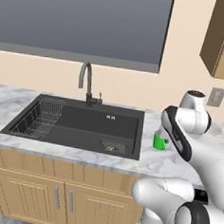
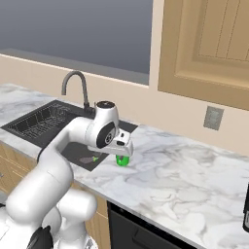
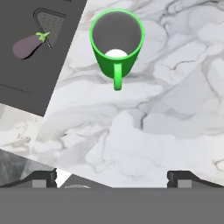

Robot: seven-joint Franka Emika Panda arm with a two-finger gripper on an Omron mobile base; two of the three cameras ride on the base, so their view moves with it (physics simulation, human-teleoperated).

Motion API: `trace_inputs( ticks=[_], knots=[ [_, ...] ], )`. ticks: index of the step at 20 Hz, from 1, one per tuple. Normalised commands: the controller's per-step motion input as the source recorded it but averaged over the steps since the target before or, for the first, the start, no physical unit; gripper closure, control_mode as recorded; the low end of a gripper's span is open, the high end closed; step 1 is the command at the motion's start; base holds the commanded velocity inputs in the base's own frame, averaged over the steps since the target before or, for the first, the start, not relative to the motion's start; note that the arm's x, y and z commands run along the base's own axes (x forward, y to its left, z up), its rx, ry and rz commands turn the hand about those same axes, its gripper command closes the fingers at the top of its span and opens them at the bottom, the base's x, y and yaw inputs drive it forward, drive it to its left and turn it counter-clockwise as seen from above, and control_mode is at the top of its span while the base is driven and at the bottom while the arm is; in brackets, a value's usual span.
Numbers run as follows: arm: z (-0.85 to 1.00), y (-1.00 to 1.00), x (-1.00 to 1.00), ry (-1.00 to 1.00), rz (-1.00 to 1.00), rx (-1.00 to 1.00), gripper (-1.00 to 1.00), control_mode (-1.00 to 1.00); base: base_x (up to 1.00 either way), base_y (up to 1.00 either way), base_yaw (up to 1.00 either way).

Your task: Clear the mugs and bowl far away from the sink.

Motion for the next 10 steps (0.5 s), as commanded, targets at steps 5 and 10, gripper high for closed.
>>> trace_inputs(
  ticks=[5, 10],
  knots=[
    [-0.26, 0.00, 0.25, 0.01, 0.02, 0.00, -1.00, -1.00, 0.00, 0.00, 0.00],
    [-0.25, 0.00, 0.26, 0.02, 0.02, 0.00, -1.00, -1.00, 0.00, 0.00, 0.00]
  ],
)
